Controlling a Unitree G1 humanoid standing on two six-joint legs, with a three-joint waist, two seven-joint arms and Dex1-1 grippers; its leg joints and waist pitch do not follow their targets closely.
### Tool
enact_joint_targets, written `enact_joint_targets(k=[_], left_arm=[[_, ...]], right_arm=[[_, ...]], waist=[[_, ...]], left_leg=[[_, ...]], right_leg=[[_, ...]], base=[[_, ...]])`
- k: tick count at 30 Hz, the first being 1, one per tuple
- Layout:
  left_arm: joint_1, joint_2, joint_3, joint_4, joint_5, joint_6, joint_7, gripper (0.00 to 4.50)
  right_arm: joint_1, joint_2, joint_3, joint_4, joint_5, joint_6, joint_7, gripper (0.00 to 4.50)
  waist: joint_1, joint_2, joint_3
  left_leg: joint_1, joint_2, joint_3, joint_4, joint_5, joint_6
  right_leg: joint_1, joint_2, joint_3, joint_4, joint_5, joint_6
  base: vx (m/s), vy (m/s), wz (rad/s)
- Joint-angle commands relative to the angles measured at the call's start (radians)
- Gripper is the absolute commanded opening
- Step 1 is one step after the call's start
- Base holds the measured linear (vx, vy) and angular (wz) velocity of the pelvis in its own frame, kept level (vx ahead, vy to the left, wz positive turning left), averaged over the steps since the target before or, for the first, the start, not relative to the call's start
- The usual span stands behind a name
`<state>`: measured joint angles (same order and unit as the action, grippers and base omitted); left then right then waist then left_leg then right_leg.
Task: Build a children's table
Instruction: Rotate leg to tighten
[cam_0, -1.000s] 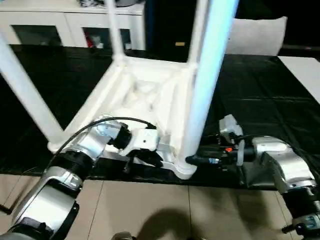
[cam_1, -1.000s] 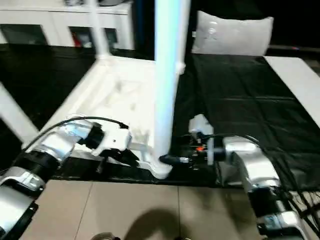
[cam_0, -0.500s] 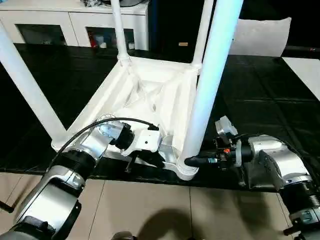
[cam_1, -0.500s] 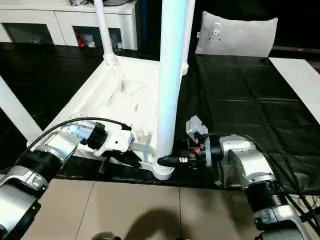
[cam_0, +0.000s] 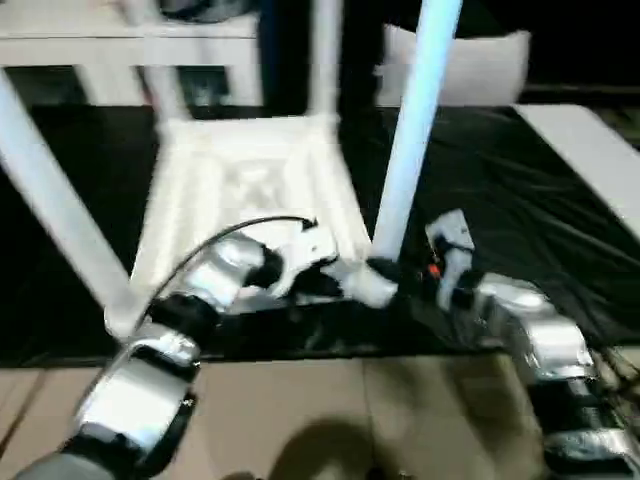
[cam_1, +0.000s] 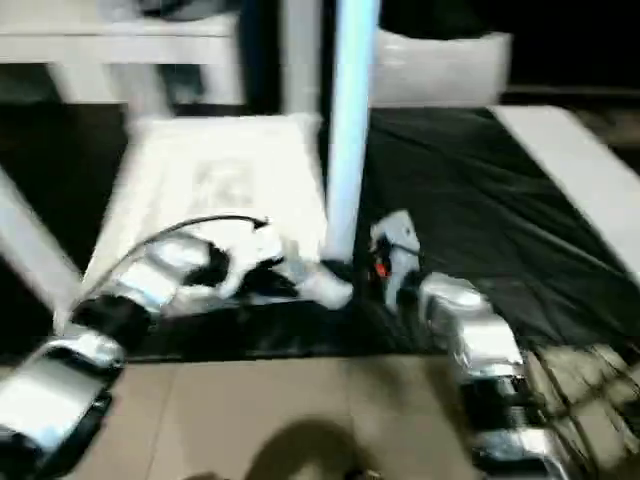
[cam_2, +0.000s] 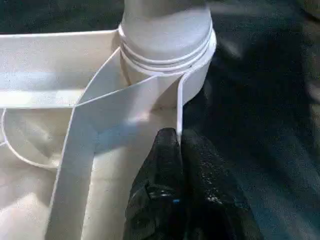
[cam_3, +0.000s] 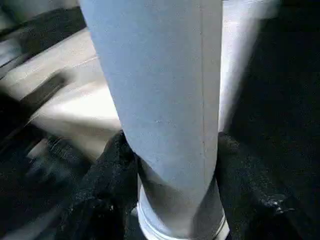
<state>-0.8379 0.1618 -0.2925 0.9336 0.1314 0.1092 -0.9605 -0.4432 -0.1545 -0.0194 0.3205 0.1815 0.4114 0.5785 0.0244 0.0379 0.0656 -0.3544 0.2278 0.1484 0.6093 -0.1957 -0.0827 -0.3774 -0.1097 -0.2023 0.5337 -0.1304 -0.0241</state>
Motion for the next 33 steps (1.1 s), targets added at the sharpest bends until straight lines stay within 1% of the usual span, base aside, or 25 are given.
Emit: enact_joint_targets(k=[1,2,3,4,5,6,7,8,9,10,11,12,13,14,15,16,17,18,20,21,23,25,27,30,33], left_arm=[[-0.051,-0.053,0.032,-0.011,-0.027,0.008,0.098,0.0],[-0.062,-0.066,0.043,-0.002,-0.028,0.015,0.14,0.0],[-0.071,-0.078,0.054,0.003,-0.031,0.023,0.175,0.0],[-0.075,-0.085,0.06,0.004,-0.032,0.027,0.194,0.0],[-0.079,-0.091,0.066,0.004,-0.033,0.031,0.213,0.0],[-0.077,-0.093,0.065,-0.004,-0.03,0.034,0.22,0.0],[-0.076,-0.094,0.065,-0.008,-0.027,0.036,0.221,0.0],[-0.075,-0.094,0.065,-0.01,-0.025,0.038,0.221,0.0],[-0.071,-0.094,0.069,-0.016,-0.023,0.042,0.222,0.0],[-0.069,-0.091,0.068,-0.018,-0.022,0.042,0.219,0.0],[-0.063,-0.085,0.065,-0.024,-0.019,0.04,0.21,0.0],[-0.059,-0.079,0.06,-0.026,-0.017,0.034,0.204,0.0],[-0.049,-0.068,0.053,-0.034,-0.016,0.026,0.183,0.0],[-0.049,-0.068,0.053,-0.034,-0.016,0.026,0.183,0.0],[-0.034,-0.05,0.048,-0.045,-0.015,0.008,0.146,0.0],[-0.024,-0.033,0.044,-0.051,-0.013,0.003,0.12,0.0],[-0.018,-0.023,0.041,-0.054,-0.012,0.001,0.106,0.0],[-0.012,-0.01,0.036,-0.057,-0.01,-0.014,0.09,0.0],[0.002,0.013,0.022,-0.068,-0.01,-0.047,0.031,0.0],[0.017,0.036,0.005,-0.085,-0.006,-0.064,-0.017,0.0],[0.034,0.075,-0.025,-0.1,0.006,-0.096,-0.092,0.0],[0.042,0.1,-0.045,-0.108,0.01,-0.126,-0.146,0.0],[0.051,0.132,-0.067,-0.116,0.013,-0.168,-0.228,0.0],[0.063,0.167,-0.1,-0.131,0.013,-0.234,-0.327,0.0],[0.067,0.187,-0.125,-0.138,0.018,-0.278,-0.38,0.0]], right_arm=[[-0.034,0.071,0.047,0.006,0.008,0.009,-0.068,1.95],[-0.05,0.102,0.038,0.028,-0.006,0.0,-0.127,1.95],[-0.064,0.126,0.042,0.055,-0.026,-0.027,-0.165,1.95],[-0.071,0.137,0.047,0.068,-0.038,-0.042,-0.18,1.95],[-0.077,0.141,0.063,0.083,-0.06,-0.072,-0.182,2.3],[-0.081,0.151,0.061,0.1,-0.064,-0.107,-0.192,2.65],[-0.082,0.157,0.054,0.102,-0.057,-0.109,-0.199,2.65],[-0.083,0.16,0.049,0.103,-0.053,-0.109,-0.203,2.67],[-0.084,0.16,0.042,0.099,-0.053,-0.112,-0.201,2.83],[-0.083,0.157,0.041,0.097,-0.054,-0.116,-0.197,2.83],[-0.08,0.148,0.039,0.09,-0.057,-0.127,-0.184,3.01],[-0.077,0.142,0.037,0.084,-0.057,-0.136,-0.177,3.12],[-0.067,0.125,0.04,0.066,-0.055,-0.151,-0.151,3.19],[-0.067,0.125,0.04,0.066,-0.055,-0.151,-0.151,3.32],[-0.052,0.098,0.044,0.048,-0.05,-0.172,-0.107,3.32],[-0.036,0.075,0.044,0.028,-0.041,-0.179,-0.07,3.49],[-0.026,0.06,0.045,0.019,-0.034,-0.186,-0.049,3.61],[-0.015,0.043,0.045,0.007,-0.027,-0.187,-0.029,3.67],[0.003,0.005,0.048,-0.007,-0.016,-0.19,0.026,3.75],[0.02,-0.035,0.056,-0.02,-0.009,-0.189,0.088,4.05],[0.037,-0.099,0.057,-0.024,0.003,-0.196,0.181,4.11],[0.045,-0.141,0.057,-0.022,0.009,-0.207,0.245,4.12],[0.052,-0.205,0.057,-0.023,0.03,-0.208,0.352,4.4],[0.062,-0.266,0.071,-0.039,0.063,-0.194,0.474,4.4],[0.065,-0.306,0.097,-0.046,0.071,-0.194,0.545,4.4]], waist=[[0.013,0.01,-0.054],[0.011,-0.007,-0.052],[0.016,-0.063,-0.043],[-0.016,-0.06,-0.04],[-0.013,-0.051,-0.063],[-0.008,-0.034,-0.063],[-0.003,0.006,-0.088],[-0.006,0.007,-0.091],[-0.001,0.001,-0.09],[-0.003,-0.008,-0.088],[0.001,-0.017,-0.089],[0.0,-0.017,-0.091],[0.003,-0.012,-0.099],[0.003,-0.011,-0.1],[0.005,-0.014,-0.102],[0.008,-0.016,-0.103],[0.015,-0.019,-0.104],[0.021,-0.019,-0.104],[0.027,-0.025,-0.1],[0.032,-0.024,-0.098],[0.037,-0.023,-0.095],[0.042,-0.022,-0.089],[0.044,-0.022,-0.088],[0.048,-0.022,-0.086],[0.053,-0.023,-0.083]], left_leg=[[-0.009,0.112,-0.05,-0.191,-0.718,-0.001],[0.019,0.08,-0.032,-0.175,-0.735,-0.008],[0.105,-0.064,0.021,-0.007,-0.511,-0.026],[0.118,-0.108,0.046,0.122,-0.325,0.02],[0.037,-0.074,0.024,0.055,-0.302,0.035],[-0.025,-0.02,-0.018,-0.011,-0.288,0.045],[0.004,0.014,-0.036,-0.039,-0.262,0.041],[-0.001,0.018,-0.04,-0.049,-0.227,0.047],[0.002,0.01,-0.031,-0.053,-0.164,0.049],[-0.006,0.001,-0.026,-0.055,-0.141,0.052],[-0.001,-0.011,-0.016,-0.053,-0.123,0.056],[-0.005,-0.016,-0.014,-0.052,-0.1,0.071],[-0.012,-0.008,-0.018,-0.051,-0.034,0.098],[-0.013,-0.005,-0.019,-0.048,-0.005,0.111],[-0.015,-0.005,-0.018,-0.043,0.04,0.135],[-0.016,-0.007,-0.018,-0.041,0.057,0.145],[-0.018,-0.008,-0.014,-0.038,0.075,0.172],[-0.019,-0.01,-0.01,-0.036,0.078,0.191],[-0.022,-0.011,-0.007,-0.037,0.054,0.198],[-0.02,-0.013,-0.002,-0.038,0.014,0.178],[-0.019,-0.009,-0.001,-0.042,-0.009,0.162],[-0.014,-0.007,0.0,-0.047,-0.068,0.132],[-0.009,-0.008,0.0,-0.05,-0.105,0.108],[-0.01,-0.003,0.0,-0.052,-0.12,0.109],[-0.002,-0.003,0.001,-0.054,-0.154,0.093]], right_leg=[[0.08,-0.035,0.117,0.111,-0.25,-0.027],[0.055,-0.035,0.131,0.079,-0.296,-0.043],[-0.056,-0.039,0.063,-0.124,-0.858,0.061],[-0.098,-0.064,0.018,-0.179,-1.15,0.126],[0.021,-0.109,0.032,-0.133,-1.067,0.143],[0.07,-0.091,0.019,-0.098,-0.846,0.177],[0.067,-0.088,0.036,-0.071,-0.593,0.118],[0.07,-0.086,0.041,-0.059,-0.472,0.078],[0.054,-0.08,0.051,-0.05,-0.317,-0.017],[0.055,-0.076,0.053,-0.044,-0.292,-0.049],[0.047,-0.068,0.058,-0.046,-0.329,-0.084],[0.049,-0.07,0.064,-0.041,-0.349,-0.107],[0.052,-0.07,0.067,-0.027,-0.281,-0.129],[0.048,-0.069,0.069,-0.02,-0.239,-0.139],[0.047,-0.068,0.071,-0.009,-0.176,-0.161],[0.046,-0.066,0.071,-0.004,-0.153,-0.166],[0.047,-0.068,0.074,0.003,-0.117,-0.182],[0.046,-0.07,0.076,0.004,-0.109,-0.187],[0.046,-0.069,0.076,0.0,-0.15,-0.177],[0.045,-0.068,0.074,-0.011,-0.234,-0.148],[0.043,-0.066,0.073,-0.017,-0.279,-0.131],[0.039,-0.063,0.073,-0.031,-0.362,-0.094],[0.037,-0.062,0.07,-0.038,-0.401,-0.077],[0.037,-0.062,0.071,-0.038,-0.399,-0.075],[0.035,-0.063,0.068,-0.047,-0.446,-0.067]], base=[[-0.052,-0.009,-0.05],[0.0,0.0,0.0],[0.027,-0.076,0.12],[0.027,-0.076,0.12],[0.124,0.021,-0.25],[0.124,0.058,-0.3],[0.124,0.058,-0.3],[0.0,0.0,0.0],[0.0,0.0,0.0],[0.0,0.0,0.0],[0.0,0.0,0.0],[0.0,0.0,0.0],[0.0,0.0,0.0],[0.0,0.0,0.0],[0.0,0.0,0.0],[0.0,0.0,0.0],[0.0,0.0,0.0],[0.0,0.0,0.0],[0.0,0.0,0.0],[0.0,0.0,0.0],[0.0,0.0,0.0],[0.0,0.0,0.0],[0.0,0.0,0.0],[0.0,0.0,0.0],[0.0,0.0,0.0]])
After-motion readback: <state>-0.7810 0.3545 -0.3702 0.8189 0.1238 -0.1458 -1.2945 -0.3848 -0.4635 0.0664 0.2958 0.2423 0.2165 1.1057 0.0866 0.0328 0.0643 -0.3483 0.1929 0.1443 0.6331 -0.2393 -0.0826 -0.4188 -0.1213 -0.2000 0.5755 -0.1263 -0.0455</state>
